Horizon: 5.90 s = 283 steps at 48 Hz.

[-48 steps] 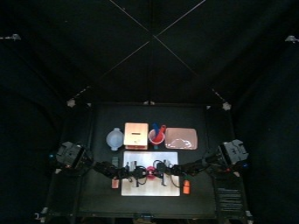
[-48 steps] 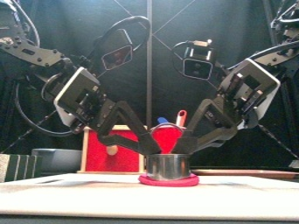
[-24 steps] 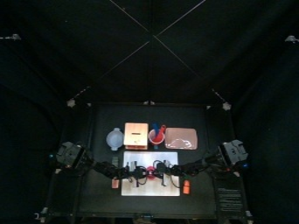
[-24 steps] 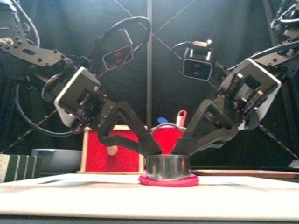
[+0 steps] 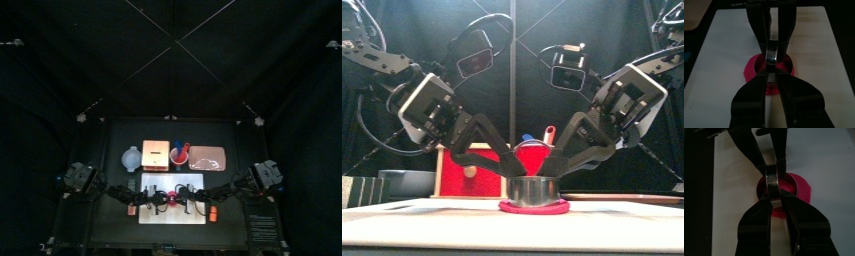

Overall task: Get the cutter from the drawer then cut the dough then place the extra dough in the bowl
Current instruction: Cut the dough

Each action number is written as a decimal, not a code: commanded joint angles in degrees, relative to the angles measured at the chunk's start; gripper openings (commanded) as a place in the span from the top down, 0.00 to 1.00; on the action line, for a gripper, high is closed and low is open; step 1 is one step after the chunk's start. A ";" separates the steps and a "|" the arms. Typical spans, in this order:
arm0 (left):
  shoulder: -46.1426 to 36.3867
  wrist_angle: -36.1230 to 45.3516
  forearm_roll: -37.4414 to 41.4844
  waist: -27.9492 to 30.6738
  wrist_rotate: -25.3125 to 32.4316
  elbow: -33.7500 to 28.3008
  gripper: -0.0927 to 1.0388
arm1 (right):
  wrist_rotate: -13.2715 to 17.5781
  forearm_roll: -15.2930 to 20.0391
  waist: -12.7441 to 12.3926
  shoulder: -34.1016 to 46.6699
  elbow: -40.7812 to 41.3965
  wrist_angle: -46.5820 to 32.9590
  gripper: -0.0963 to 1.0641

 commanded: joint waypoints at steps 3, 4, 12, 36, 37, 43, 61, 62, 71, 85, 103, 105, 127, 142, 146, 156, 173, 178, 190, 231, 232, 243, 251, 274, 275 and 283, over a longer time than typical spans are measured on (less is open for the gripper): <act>3.08 4.66 0.18 -3.87 -0.35 0.26 0.41 | 0.97 1.41 0.26 5.62 1.76 3.78 0.53; 3.08 4.75 0.18 -3.87 -0.35 0.18 0.41 | 0.97 1.41 0.35 5.71 1.85 3.78 0.53; 3.08 4.75 0.18 -3.78 -0.35 0.35 0.41 | 0.88 1.41 0.18 5.71 1.85 3.78 0.53; 3.08 4.66 0.18 -3.60 -0.35 0.44 0.41 | 0.88 1.41 0.09 5.71 1.76 3.69 0.53; 3.08 4.66 0.18 -3.60 -0.35 0.44 0.41 | 0.79 1.41 0.09 5.62 1.76 3.69 0.53; 2.99 4.75 0.18 -3.34 -0.35 0.62 0.41 | 0.79 1.05 -0.35 5.71 1.58 3.60 0.53; 2.46 4.75 0.26 -2.02 -0.18 1.05 0.41 | 0.53 -0.62 -2.37 5.54 1.67 3.60 0.53; 2.46 4.75 0.18 -2.02 -0.18 1.05 0.41 | 0.53 -0.70 -2.37 5.45 1.58 3.60 0.53; 2.37 4.66 0.18 -2.02 -0.26 1.05 0.41 | 0.70 -0.79 -2.64 5.45 1.58 3.78 0.53; 0.62 4.66 -0.44 -1.32 -0.35 0.97 0.41 | 0.79 -0.97 -2.55 3.96 0.79 3.78 0.51; -3.08 0.79 -1.41 -0.62 -0.18 1.67 0.38 | 0.79 -0.88 -2.72 -0.35 0.09 3.25 0.38; -3.08 0.44 -1.41 -0.53 -0.09 1.67 0.38 | 0.79 -0.97 -2.64 -0.70 0.09 3.25 0.35; -5.27 -2.55 -1.41 1.05 -0.09 2.11 0.26 | 0.70 -2.72 -2.37 -3.43 -0.88 2.72 0.15; -7.91 -5.27 -0.18 0.97 0.09 1.23 0.18 | 0.70 -3.78 -2.37 -4.22 -2.99 2.72 0.15; -8.70 -5.36 0.09 0.97 0.00 1.67 0.18 | 0.70 -3.87 -2.55 -4.48 -3.52 2.72 0.15; -10.81 -5.63 0.79 0.53 0.09 3.34 0.21 | 0.70 -4.57 -3.16 -5.98 -3.78 2.72 0.15; -9.84 -5.71 -0.09 0.26 -0.09 4.04 0.24 | 0.53 -7.12 -4.66 -8.26 -5.10 2.72 0.15; -8.88 -5.71 -0.79 0.18 -0.09 4.13 0.24 | 0.62 -8.35 -5.19 -9.14 -5.45 3.16 0.15; -5.89 -5.71 -2.02 0.26 0.00 3.78 0.26 | 0.70 -10.81 -5.89 -9.58 -6.77 5.19 0.15; -3.43 -7.12 -0.70 2.81 0.00 1.49 0.40 | 0.88 -19.51 -9.14 -9.14 -14.06 26.89 0.16; -3.34 -7.12 -0.79 2.81 0.00 1.49 0.40 | 0.88 -19.60 -9.23 -9.14 -14.15 27.07 0.16; -2.02 -7.38 -0.88 2.90 -0.18 1.05 0.40 | 0.97 -19.60 -9.32 -8.96 -14.50 27.77 0.16; -0.70 -7.38 -1.05 2.81 -0.18 0.26 0.40 | 0.97 -19.60 -9.32 -8.88 -14.59 27.77 0.16; 0.79 -6.42 -3.34 2.81 -0.26 0.26 0.40 | 0.88 -19.69 -9.32 -7.91 -15.82 27.77 0.17; 0.79 -6.33 -3.34 2.81 -0.26 0.26 0.40 | 0.88 -19.69 -9.32 -7.82 -15.82 27.77 0.17; 0.97 -5.71 -3.78 2.81 -0.26 0.35 0.40 | 0.88 -19.69 -9.32 -7.47 -16.17 28.30 0.17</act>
